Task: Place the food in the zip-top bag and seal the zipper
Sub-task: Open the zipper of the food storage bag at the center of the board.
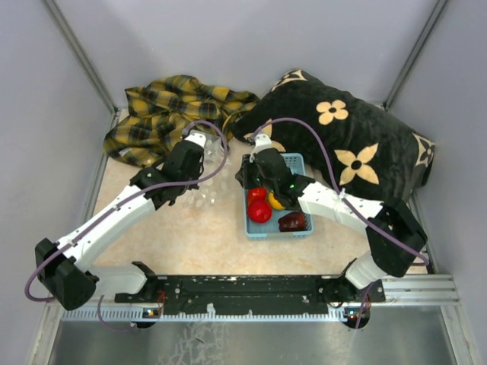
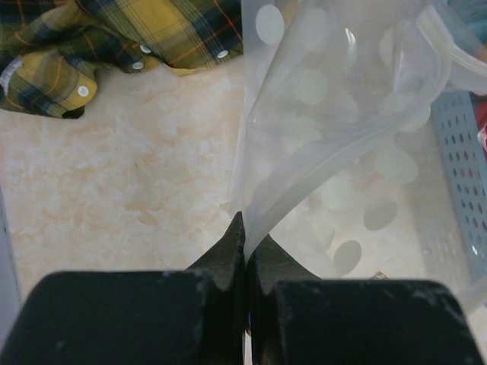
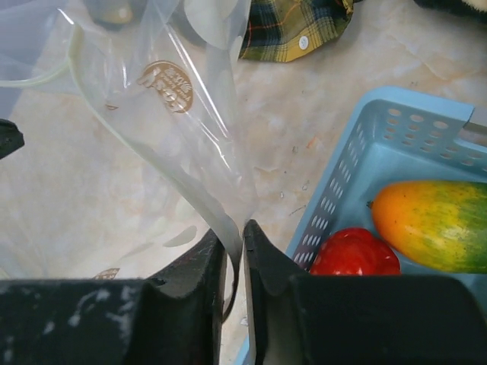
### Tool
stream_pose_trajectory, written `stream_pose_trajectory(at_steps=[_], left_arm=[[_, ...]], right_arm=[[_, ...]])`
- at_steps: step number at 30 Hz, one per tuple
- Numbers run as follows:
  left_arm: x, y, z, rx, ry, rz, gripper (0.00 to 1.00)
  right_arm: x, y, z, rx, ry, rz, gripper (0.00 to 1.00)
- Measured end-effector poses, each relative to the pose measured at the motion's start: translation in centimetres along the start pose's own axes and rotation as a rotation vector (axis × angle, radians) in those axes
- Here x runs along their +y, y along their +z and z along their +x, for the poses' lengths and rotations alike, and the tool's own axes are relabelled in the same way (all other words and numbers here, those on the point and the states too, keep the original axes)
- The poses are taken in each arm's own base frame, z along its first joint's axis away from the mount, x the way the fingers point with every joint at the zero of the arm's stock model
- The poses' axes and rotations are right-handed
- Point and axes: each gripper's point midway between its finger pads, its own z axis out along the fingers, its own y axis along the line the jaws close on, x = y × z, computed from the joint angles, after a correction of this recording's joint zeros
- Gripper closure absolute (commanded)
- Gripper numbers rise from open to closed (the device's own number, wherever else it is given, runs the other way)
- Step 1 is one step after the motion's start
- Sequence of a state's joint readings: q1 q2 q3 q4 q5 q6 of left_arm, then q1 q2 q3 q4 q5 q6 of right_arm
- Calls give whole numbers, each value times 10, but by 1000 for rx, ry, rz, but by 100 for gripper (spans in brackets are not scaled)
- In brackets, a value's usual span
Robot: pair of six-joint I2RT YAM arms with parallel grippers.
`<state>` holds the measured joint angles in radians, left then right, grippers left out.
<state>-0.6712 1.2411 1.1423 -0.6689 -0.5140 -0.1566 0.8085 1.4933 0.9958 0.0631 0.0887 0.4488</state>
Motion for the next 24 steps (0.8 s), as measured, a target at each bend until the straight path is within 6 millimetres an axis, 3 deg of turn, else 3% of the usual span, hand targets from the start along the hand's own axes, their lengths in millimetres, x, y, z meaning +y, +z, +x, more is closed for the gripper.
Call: stream_pose_trajectory(at_steps=[7,14,17,24], left_arm=[[-15,5,13,28,34,87,100],[-27,11,16,32,34,153,100],[-30,19,21,53,43,150,100],[-35,27,29,88,59,154,100]], right_arm=[[8,5,7,21,10,-47,63],[19,0,10,26,26,-114,40],[21,-12,7,25,16,-133,35],[31,-65,-20,-27,-58,-179,32]])
